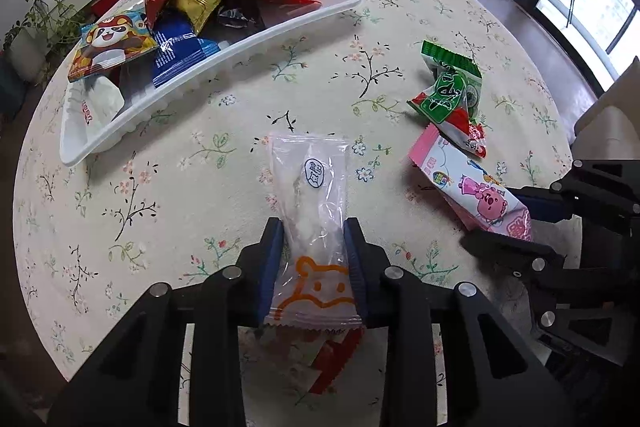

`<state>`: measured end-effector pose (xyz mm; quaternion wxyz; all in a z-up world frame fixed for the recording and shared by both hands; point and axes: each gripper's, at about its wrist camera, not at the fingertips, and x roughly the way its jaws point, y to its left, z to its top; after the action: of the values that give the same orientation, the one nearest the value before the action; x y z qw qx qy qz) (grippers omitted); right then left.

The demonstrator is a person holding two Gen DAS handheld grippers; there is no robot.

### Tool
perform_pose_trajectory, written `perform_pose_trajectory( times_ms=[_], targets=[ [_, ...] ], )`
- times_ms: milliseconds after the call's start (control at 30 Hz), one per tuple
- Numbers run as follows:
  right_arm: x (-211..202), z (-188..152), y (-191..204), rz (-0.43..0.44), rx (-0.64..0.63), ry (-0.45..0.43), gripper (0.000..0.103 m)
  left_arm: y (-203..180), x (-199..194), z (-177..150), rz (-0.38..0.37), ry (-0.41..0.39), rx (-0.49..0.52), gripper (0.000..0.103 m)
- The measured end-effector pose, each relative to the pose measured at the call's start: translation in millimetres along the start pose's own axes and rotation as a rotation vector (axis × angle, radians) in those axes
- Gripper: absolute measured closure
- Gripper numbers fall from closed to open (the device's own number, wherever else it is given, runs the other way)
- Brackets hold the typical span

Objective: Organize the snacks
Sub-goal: 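Grasp the clear bun packet with the left tool while the right tool grasps the pink packet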

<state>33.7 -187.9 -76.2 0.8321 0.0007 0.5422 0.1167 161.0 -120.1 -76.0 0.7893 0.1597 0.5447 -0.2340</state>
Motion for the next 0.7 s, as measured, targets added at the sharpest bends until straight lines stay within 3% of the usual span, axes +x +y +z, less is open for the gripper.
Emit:
perform_pose_trajectory(
  times_ms=[400, 700],
  targets=[
    [-10.1, -2.8, -3.4, 0.062, 0.035, -0.025, 0.077, 11.7, -21.9, -11.2, -0.057, -0.069, -0.046, 0.076],
    [-24.6, -0.1, -5.9, 0.164, 0.088, -0.073, 0.077, 41.0, -58.7, -33.7, -0.169, -0.177, -0.182, 0.076]
  ],
)
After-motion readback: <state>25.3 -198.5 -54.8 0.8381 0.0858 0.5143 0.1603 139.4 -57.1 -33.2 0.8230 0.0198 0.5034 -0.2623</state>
